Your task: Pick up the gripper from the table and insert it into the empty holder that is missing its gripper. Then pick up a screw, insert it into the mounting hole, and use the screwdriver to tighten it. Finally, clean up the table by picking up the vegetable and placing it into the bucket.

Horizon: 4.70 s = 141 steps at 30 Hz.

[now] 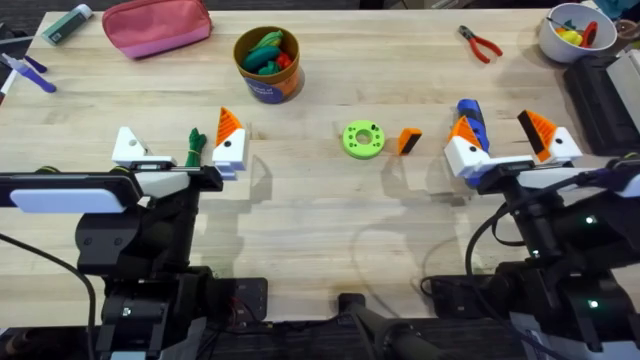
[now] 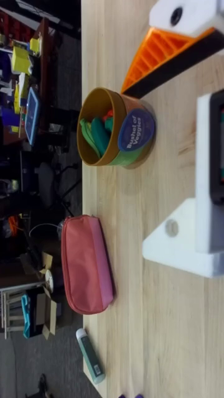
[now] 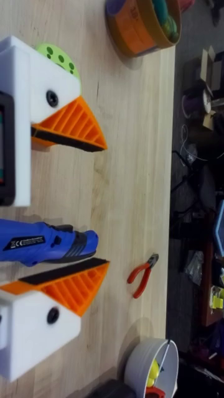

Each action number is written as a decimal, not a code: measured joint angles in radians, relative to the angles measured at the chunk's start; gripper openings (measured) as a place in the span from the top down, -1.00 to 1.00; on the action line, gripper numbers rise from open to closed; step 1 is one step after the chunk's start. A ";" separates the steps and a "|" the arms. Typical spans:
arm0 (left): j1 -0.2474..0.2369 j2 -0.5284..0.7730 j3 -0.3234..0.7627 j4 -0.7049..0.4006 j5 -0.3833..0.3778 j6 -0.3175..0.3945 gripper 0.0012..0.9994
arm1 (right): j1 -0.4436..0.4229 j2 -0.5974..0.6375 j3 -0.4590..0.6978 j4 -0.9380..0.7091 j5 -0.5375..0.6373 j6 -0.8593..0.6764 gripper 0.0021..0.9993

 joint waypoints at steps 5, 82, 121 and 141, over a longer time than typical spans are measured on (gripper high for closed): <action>-0.001 0.000 0.000 0.000 -0.001 0.000 -0.97 | 0.000 0.000 0.000 0.000 0.000 0.000 -0.99; 0.301 1.714 1.149 -0.940 0.040 0.327 -0.97 | 0.000 0.940 1.001 -0.942 0.004 0.090 -0.99; 0.298 1.785 1.188 -0.963 0.055 0.385 0.99 | 0.000 0.940 1.001 -0.942 0.004 0.090 -0.99; 0.211 1.486 1.441 -1.116 0.059 0.354 0.99 | 0.000 0.940 1.001 -0.942 0.004 0.089 -0.99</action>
